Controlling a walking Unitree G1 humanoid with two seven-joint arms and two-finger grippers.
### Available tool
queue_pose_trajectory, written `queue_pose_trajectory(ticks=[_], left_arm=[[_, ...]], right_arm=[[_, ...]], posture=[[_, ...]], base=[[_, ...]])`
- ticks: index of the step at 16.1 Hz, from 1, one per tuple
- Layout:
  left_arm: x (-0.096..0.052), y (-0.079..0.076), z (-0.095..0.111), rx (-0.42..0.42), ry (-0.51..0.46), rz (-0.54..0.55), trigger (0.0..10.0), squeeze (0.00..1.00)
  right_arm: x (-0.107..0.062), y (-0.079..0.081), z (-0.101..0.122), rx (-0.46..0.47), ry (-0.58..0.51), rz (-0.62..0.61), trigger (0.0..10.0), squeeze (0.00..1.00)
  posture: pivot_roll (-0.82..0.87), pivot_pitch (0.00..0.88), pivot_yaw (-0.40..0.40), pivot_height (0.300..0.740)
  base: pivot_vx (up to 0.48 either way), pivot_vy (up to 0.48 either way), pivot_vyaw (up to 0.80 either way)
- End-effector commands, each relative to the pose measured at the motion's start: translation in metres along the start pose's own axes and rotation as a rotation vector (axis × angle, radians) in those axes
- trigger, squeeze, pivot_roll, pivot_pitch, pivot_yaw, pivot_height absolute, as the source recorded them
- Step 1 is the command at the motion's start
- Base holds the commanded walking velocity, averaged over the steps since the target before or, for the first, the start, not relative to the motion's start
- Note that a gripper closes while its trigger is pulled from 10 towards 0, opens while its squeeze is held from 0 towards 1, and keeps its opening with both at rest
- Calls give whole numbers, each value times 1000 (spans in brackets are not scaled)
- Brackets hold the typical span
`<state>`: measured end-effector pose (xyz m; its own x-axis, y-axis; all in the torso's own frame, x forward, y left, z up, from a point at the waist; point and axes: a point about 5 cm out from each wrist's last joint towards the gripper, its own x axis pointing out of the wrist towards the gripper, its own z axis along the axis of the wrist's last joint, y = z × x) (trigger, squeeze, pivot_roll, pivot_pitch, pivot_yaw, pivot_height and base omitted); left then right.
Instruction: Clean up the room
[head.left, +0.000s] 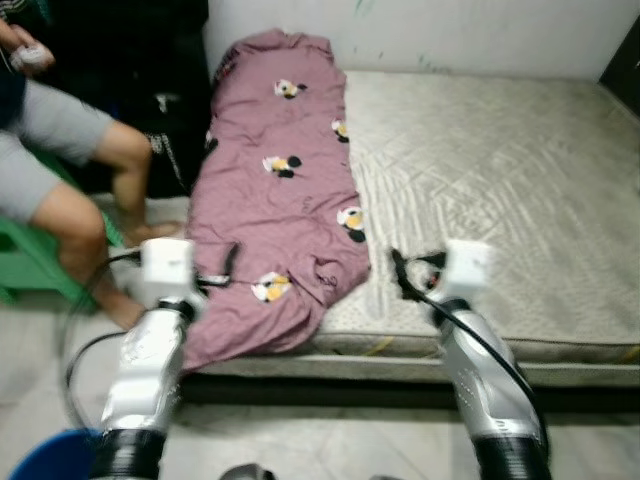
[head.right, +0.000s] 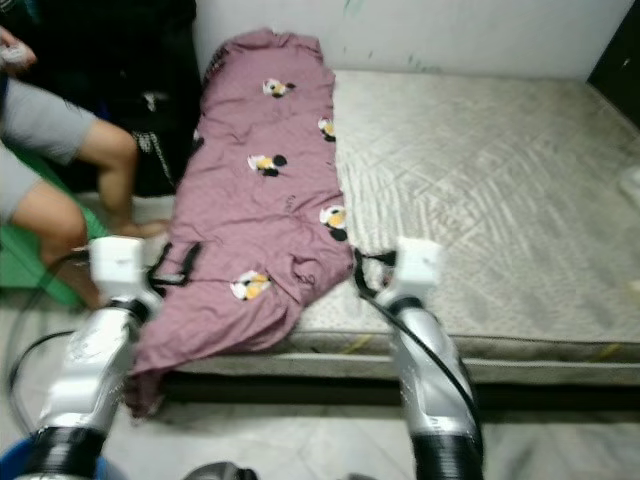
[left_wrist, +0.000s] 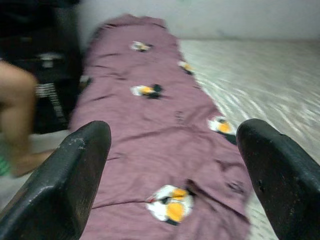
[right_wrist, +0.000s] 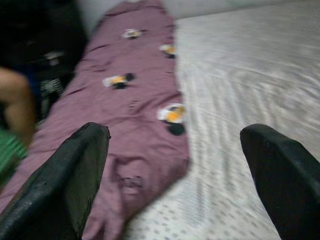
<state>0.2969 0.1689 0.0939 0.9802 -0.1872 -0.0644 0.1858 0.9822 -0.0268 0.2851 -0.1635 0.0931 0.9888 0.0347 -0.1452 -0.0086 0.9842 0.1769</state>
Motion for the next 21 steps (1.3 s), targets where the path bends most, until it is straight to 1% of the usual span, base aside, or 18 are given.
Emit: queue_pose_trajectory(ticks=[1, 3, 4, 6, 7, 9, 10, 11, 12, 13, 14, 15, 16, 17, 18, 19, 20, 21], left_arm=[[3, -5, -5, 9, 35, -41, 10000, 0], [6, -10, -5, 11, 44, -83, 10000, 0], [4, -8, -6, 11, 45, -81, 10000, 0], [-8, -8, -11, 34, 51, -109, 10000, 0], [-15, -8, -18, 49, 60, -120, 10000, 0], [-19, -6, -28, 28, 90, -83, 10000, 0], [-24, -4, -39, 20, 125, -46, 10000, 0], [-30, -4, -45, 31, 143, -43, 10000, 0], [-40, -1, -49, 40, 160, -34, 10000, 0], [-43, 2, -46, 33, 157, -22, 10000, 0], [-39, 4, -34, 26, 124, -18, 10000, 0], [-35, 4, -28, 24, 108, -17, 10000, 0], [-12, -1, 5, 25, 10, -54, 10000, 0], [-8, -5, -3, 37, -8, -84, 10000, 0], [-6, 3, -12, -5, 34, 29, 10000, 0], [-5, 3, -9, -85, 39, 61, 10000, 0], [-6, -1, -7, -43, 24, 0, 10000, 0], [-7, -4, -15, 36, 36, -34, 10000, 0]], right_arm=[[-4, -5, 8, -2, -42, -43, 10000, 0], [-11, -4, 5, -9, -39, -62, 10000, 0], [-13, -2, 3, -43, -40, -74, 10000, 0], [-20, 11, 2, -9, -57, 11, 10000, 0], [-24, 14, -4, 9, -49, 17, 10000, 0], [-24, 18, -10, -37, -41, 76, 10000, 0], [-24, 20, -14, 4, -13, 124, 10000, 0], [-25, 19, -17, -33, -21, 113, 10000, 0], [-29, 25, -15, -16, -29, 155, 10000, 0], [-28, 30, -11, -14, -35, 177, 10000, 0], [-21, 37, -5, -28, -56, 213, 10000, 0], [-18, 38, -2, -32, -64, 222, 10000, 0], [1, 44, 20, 13, -124, 256, 10000, 0], [5, 46, 9, 27, -128, 296, 10000, 0], [10, 35, -9, -57, -64, 210, 10000, 0], [11, 35, -5, -3, -65, 189, 10000, 0], [8, 43, -1, -6, -83, 250, 10000, 0], [4, 44, -6, -74, -79, 291, 10000, 0]], posture=[[-156, 0, 54, 740], [-167, 0, 65, 740], [-166, 0, 61, 740], [-149, 0, 39, 740], [-135, 0, 23, 740], [-118, 0, -8, 740], [-103, 0, -28, 740], [-92, 0, -38, 740], [-81, 0, -44, 740], [-68, 0, -65, 740], [-58, 0, -61, 740], [-54, 0, -60, 740], [-32, 0, -47, 740], [-33, 0, -39, 740], [-23, 0, -33, 740], [-12, 0, -34, 740], [-23, 0, -40, 740], [-21, 0, -42, 740]], base=[[0, 0, 0], [0, 0, 0], [0, 0, 0], [0, 0, 0], [0, 0, 0], [0, 0, 0], [0, 0, 0], [0, 0, 0], [0, 0, 0], [0, 0, 0], [0, 0, 0], [0, 0, 0], [0, 0, 0], [0, 0, 0], [0, 0, 0], [0, 0, 0], [0, 0, 0], [0, 0, 0]])
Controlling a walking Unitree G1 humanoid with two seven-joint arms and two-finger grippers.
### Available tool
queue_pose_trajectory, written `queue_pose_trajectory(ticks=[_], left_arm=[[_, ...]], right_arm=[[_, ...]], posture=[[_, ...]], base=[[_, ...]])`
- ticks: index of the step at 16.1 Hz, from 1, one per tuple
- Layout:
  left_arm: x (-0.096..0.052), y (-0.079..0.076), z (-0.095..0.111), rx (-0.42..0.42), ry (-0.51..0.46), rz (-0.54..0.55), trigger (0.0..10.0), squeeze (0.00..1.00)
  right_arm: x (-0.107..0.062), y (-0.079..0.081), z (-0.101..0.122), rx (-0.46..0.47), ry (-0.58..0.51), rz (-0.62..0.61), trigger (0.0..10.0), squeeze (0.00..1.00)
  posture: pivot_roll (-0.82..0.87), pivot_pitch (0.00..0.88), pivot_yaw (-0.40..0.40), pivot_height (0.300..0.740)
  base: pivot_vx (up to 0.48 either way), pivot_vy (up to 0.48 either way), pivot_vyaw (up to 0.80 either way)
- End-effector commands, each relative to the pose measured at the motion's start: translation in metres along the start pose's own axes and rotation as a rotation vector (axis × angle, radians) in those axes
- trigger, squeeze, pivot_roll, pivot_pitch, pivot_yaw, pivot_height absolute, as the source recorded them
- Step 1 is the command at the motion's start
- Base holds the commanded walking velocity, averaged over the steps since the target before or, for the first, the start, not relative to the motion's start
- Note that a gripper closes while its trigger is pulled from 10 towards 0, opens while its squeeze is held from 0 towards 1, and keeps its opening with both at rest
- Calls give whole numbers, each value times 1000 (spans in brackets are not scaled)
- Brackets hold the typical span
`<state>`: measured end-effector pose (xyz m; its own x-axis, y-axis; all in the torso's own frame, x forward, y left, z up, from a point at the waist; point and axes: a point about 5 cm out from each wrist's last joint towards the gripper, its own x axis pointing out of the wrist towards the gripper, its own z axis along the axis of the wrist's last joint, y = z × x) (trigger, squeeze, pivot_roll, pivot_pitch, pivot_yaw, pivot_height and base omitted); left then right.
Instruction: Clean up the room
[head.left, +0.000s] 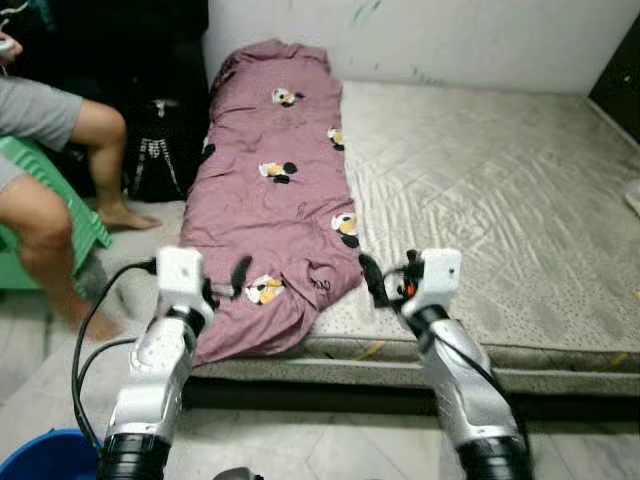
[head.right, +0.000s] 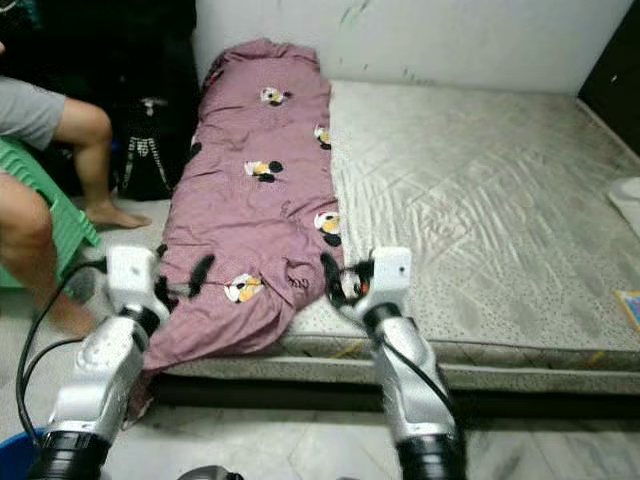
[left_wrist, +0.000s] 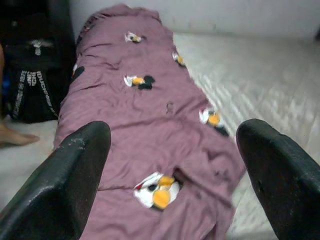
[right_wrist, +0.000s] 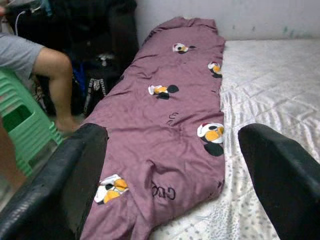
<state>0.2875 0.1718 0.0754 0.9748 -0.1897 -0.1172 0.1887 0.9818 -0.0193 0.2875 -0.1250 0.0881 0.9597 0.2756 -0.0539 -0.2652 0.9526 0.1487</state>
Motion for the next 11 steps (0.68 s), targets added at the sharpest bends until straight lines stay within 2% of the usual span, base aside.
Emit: queue_pose_trajectory(ticks=[1, 3, 4, 6, 11], left_arm=[[5, -2, 0, 18, -5, 6, 10000, 0], [7, -1, 2, 16, -36, 31, 10000, 0], [5, 1, 2, 44, -34, 39, 10000, 0], [-4, 2, -4, 46, -26, 41, 10000, 0], [-17, -7, -16, -7, -4, 11, 10000, 0]], right_arm=[[2, 1, 6, 9, -28, 6, 10000, 0], [3, -7, 5, -55, -47, 6, 10000, 0], [1, -11, 2, -62, -33, -1, 10000, 0], [-6, -12, -2, -56, -14, 2, 10000, 0], [-16, -12, -12, -50, -1, -40, 10000, 0]], posture=[[-15, 0, -47, 740], [-14, 0, -53, 740], [-8, 0, -54, 740], [-2, 0, -57, 740], [-34, 0, -35, 740]], base=[[0, 0, 0], [0, 0, 0], [0, 0, 0], [0, 0, 0], [0, 0, 0]])
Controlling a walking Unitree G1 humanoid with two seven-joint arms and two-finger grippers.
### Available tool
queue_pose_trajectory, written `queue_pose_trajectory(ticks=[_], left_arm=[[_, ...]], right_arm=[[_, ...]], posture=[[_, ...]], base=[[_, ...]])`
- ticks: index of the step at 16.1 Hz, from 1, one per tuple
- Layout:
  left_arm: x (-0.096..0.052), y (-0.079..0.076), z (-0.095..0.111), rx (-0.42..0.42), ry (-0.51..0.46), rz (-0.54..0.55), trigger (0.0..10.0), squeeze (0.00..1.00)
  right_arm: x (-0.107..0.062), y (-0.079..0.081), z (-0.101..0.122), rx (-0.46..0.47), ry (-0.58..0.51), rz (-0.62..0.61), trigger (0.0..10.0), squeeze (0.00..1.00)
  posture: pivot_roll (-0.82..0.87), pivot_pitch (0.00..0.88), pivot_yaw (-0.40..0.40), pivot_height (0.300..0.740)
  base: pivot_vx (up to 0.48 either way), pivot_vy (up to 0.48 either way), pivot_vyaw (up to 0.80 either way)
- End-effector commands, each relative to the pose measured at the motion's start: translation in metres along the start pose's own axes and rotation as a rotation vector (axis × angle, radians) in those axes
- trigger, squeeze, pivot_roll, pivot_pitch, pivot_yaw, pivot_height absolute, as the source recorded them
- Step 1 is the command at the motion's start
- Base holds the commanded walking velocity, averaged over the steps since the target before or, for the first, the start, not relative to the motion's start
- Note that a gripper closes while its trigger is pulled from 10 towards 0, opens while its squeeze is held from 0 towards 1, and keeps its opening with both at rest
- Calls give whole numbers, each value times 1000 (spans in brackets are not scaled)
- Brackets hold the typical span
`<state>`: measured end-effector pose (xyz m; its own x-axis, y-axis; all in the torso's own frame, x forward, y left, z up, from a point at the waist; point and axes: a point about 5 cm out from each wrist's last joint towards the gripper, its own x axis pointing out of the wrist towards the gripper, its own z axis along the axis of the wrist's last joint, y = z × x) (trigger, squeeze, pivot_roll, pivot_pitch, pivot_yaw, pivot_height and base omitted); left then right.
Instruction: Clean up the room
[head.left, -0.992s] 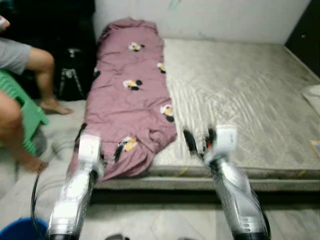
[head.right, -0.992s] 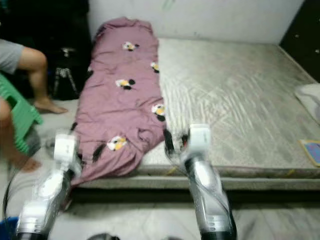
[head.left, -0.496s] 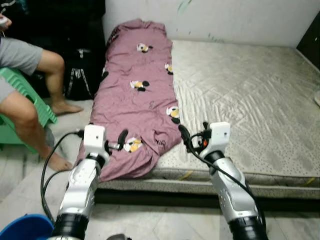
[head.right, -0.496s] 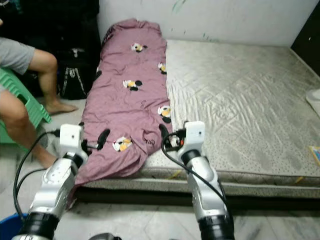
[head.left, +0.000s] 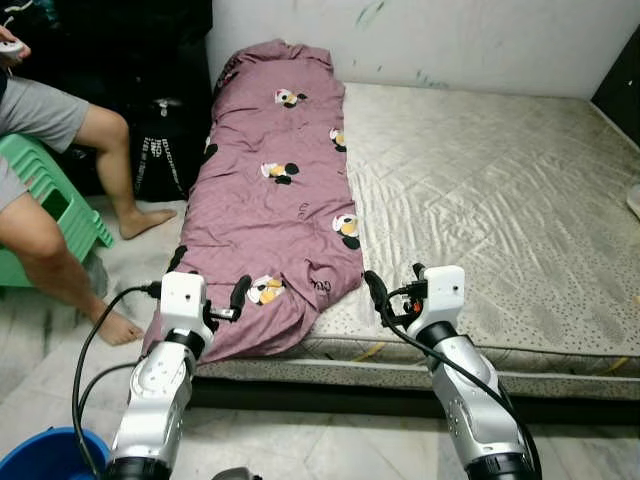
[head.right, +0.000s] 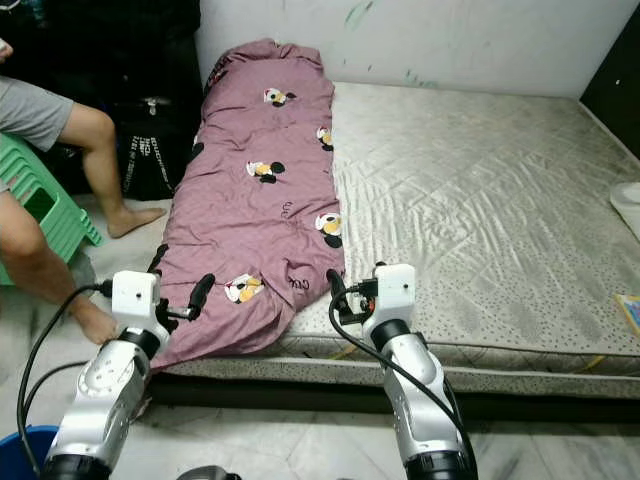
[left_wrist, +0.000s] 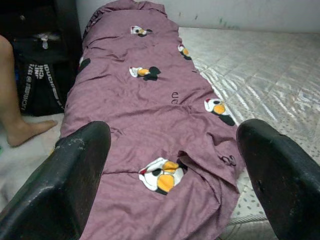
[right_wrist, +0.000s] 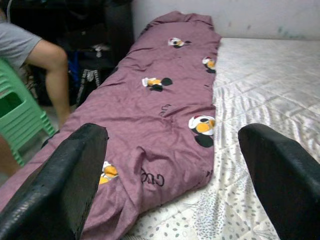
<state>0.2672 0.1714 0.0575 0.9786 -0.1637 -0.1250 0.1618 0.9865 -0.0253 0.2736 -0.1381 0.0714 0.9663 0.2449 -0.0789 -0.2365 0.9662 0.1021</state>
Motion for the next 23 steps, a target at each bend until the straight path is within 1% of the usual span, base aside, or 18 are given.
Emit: queue_pose_trajectory(ticks=[1, 2, 3, 5, 9, 10, 12, 15, 23], left_arm=[[0, -2, 1, -12, 10, -5, 10000, 0], [0, -3, 1, -11, 9, -9, 10000, 0], [2, -3, 2, -22, 7, -18, 10000, 0], [3, -3, 3, -35, 6, -16, 10000, 0], [6, -7, 7, -31, 2, -36, 10000, 0], [6, -6, 10, -20, -17, -36, 10000, 0], [5, -6, 10, -18, -21, -36, 10000, 0], [1, -5, 12, -37, -37, -67, 10000, 0], [3, -5, 13, -49, -45, -78, 10000, 0]], right_arm=[[-2, -2, 2, -5, -14, -33, 10000, 0], [-3, -3, 2, -12, -10, -41, 10000, 0], [-7, -4, 1, -14, -9, -46, 10000, 0], [-7, -6, 1, -15, -9, -48, 10000, 0], [-2, -10, 6, -36, -21, -57, 10000, 0], [-1, -11, 7, -37, -21, -60, 10000, 0], [-1, -10, 7, -39, -20, -58, 10000, 0], [2, -10, 8, -40, -22, -59, 10000, 0], [8, -11, 11, -50, -29, -57, 10000, 0]], posture=[[-41, 0, -30, 740], [-43, 0, -29, 740], [-52, 0, -24, 740], [-58, 0, -21, 740], [-60, 0, -21, 740], [-57, 0, -24, 740], [-55, 0, -25, 740], [-52, 0, -25, 740], [-50, 0, -31, 740]], base=[[0, 0, 0], [0, 0, 0], [0, 480, 0], [0, 480, 0], [0, 480, 0], [0, 285, 0], [0, 0, 0], [89, 0, 0], [413, 0, 0]])
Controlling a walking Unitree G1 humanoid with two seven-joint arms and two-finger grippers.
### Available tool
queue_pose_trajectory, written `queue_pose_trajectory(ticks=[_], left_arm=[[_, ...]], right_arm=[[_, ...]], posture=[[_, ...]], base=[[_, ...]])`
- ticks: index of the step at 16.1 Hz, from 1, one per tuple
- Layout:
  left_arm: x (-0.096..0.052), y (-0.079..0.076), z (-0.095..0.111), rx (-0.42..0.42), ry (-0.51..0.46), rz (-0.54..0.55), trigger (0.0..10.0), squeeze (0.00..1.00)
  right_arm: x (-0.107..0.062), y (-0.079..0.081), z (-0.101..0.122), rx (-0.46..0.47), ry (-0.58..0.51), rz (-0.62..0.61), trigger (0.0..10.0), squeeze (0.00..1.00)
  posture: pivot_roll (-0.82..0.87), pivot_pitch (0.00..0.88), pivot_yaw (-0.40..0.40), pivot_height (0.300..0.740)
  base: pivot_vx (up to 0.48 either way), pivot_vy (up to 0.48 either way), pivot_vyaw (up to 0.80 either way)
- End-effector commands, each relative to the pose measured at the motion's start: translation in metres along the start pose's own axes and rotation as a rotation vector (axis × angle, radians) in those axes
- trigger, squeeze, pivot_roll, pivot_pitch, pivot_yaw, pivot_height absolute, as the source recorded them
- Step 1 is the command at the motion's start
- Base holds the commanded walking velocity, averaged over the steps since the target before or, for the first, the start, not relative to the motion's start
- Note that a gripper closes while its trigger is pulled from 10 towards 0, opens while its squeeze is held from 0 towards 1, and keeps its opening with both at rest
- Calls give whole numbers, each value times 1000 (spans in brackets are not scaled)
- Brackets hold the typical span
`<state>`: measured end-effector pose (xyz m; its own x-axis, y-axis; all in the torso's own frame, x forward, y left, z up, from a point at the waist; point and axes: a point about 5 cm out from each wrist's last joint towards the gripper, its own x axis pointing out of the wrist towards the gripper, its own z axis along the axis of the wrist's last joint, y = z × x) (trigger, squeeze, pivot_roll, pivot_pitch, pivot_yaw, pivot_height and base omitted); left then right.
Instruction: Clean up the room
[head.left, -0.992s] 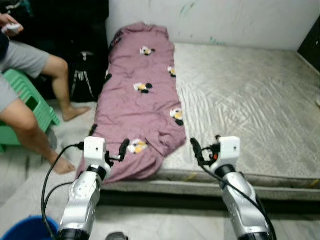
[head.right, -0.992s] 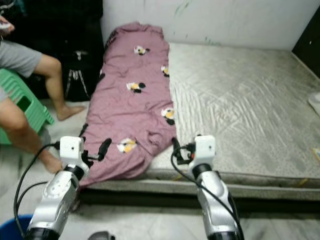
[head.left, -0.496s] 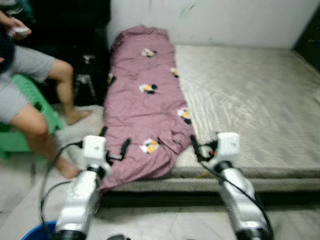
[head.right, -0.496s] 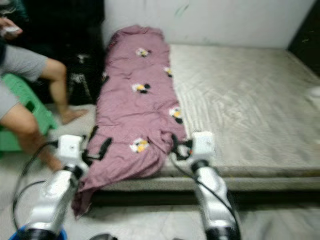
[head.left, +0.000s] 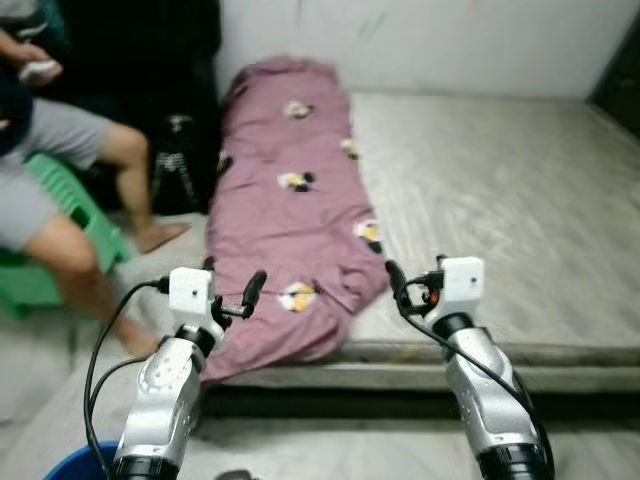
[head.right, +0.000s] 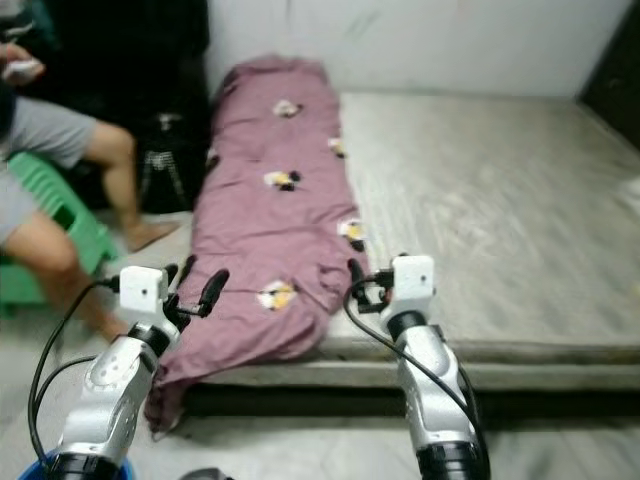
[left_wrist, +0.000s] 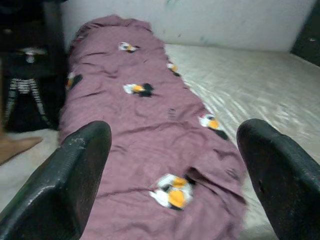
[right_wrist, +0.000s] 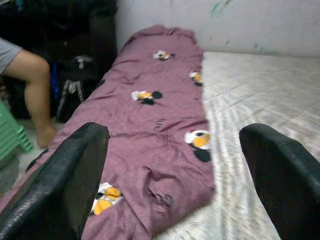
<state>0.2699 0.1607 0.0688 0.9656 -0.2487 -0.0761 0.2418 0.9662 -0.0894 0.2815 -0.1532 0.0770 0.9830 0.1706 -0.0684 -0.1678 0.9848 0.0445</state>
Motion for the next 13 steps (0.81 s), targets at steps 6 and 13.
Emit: queue_pose_trajectory(ticks=[6, 13], left_arm=[[3, 4, 1, 9, 9, 15, 10000, 0], [-2, 16, -10, 27, 63, 102, 10000, 0]], right_arm=[[8, 4, 6, -3, -25, 15, 10000, 0], [9, 3, 4, 12, -23, 7, 10000, 0]], posture=[[-52, 0, -26, 740], [-44, 0, -26, 735]], base=[[417, 0, 0], [0, 0, 0]])
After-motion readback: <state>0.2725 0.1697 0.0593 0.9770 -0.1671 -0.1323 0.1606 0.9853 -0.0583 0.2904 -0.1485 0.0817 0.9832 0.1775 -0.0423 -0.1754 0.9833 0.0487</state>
